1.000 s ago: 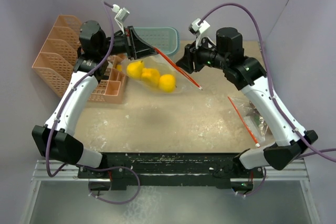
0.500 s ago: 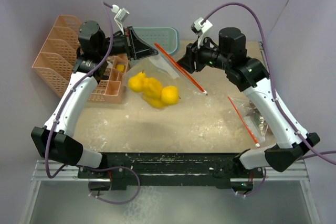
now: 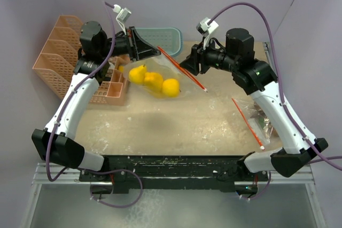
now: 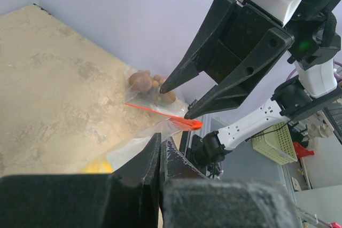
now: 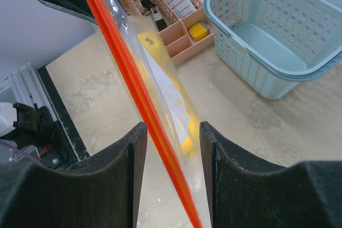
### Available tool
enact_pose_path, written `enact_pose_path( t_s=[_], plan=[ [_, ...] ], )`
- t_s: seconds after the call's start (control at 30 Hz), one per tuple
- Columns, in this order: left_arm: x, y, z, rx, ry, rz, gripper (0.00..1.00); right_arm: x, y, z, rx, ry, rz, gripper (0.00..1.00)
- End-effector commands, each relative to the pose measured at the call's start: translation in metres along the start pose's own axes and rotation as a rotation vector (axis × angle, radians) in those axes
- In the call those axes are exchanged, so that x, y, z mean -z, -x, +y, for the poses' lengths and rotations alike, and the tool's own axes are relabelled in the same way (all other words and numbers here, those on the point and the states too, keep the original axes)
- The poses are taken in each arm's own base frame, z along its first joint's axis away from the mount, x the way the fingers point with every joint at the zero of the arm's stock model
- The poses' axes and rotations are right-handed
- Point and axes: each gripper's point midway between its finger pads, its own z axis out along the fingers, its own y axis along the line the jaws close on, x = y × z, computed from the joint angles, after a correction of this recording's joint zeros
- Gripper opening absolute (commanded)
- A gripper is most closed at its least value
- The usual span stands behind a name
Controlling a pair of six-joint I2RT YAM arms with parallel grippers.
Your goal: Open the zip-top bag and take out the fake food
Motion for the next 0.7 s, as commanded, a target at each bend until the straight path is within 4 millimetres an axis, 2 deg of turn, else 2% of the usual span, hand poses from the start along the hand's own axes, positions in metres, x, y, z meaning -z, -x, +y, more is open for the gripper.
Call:
enact_pose_path(
  t_s=[0.0,0.37,0.67],
  plan=[
    [0.0,0.014,-0.016,-0.097,-0.032,-0.033,0.0,0.008,0.017,0.007,0.019,0.023,-0.049,0.47],
    [0.003,0.013,-0.023,-0.104,-0.044,-0.023,0.0,0.001,0.009,-0.002,0.021,-0.007,-0.042,0.47],
    [0.005,0.014,-0.032,-0.107,-0.056,-0.02,0.0,-0.017,-0.007,-0.012,0.015,-0.015,-0.007,0.46]
  ],
)
